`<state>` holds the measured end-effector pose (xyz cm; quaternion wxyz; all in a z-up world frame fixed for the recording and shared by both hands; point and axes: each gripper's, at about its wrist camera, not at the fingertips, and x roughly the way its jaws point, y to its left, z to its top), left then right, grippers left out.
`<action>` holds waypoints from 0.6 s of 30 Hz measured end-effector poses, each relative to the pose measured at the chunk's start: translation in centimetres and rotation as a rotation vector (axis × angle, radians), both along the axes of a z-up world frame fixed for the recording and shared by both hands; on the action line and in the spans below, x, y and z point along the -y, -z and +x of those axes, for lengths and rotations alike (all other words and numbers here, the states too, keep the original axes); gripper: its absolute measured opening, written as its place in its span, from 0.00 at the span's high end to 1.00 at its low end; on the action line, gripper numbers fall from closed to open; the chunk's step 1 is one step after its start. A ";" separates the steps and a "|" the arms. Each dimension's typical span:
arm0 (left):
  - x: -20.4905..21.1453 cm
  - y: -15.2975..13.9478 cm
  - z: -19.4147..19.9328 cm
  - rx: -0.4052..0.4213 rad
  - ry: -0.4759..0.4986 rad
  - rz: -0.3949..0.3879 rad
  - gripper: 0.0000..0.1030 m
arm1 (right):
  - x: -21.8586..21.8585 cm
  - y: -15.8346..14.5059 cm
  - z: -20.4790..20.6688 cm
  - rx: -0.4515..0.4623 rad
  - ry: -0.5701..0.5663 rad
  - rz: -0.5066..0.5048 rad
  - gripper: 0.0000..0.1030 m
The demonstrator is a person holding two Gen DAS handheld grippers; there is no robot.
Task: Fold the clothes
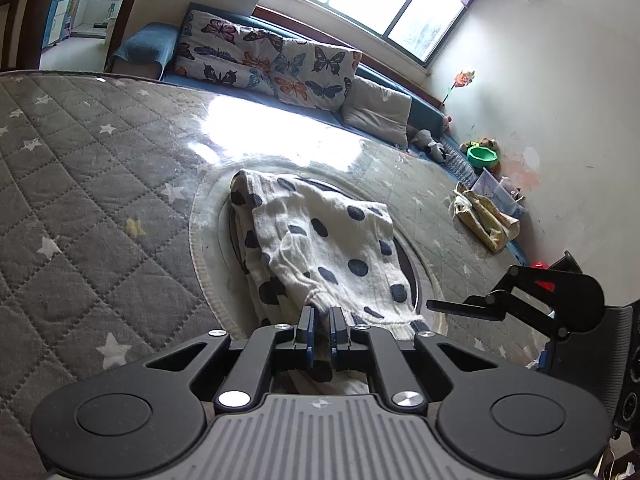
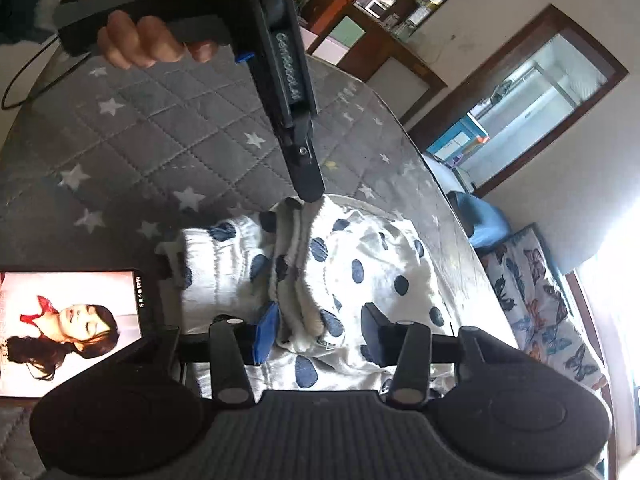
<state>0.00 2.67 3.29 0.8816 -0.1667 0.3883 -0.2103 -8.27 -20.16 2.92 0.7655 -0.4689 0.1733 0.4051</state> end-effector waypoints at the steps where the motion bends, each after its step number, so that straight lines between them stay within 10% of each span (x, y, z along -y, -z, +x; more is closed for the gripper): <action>1: 0.0 0.0 0.0 -0.001 -0.001 0.004 0.92 | -0.1 0.1 -0.2 -0.006 -0.011 -0.001 0.56; 11: 0.3 -1.0 -1.2 0.047 0.019 0.092 0.85 | -1.2 0.5 0.8 -0.004 -0.006 0.000 0.63; 18: 3.7 -1.9 -3.0 0.251 0.148 0.430 0.51 | -1.3 0.8 1.3 -0.014 0.009 -0.023 0.68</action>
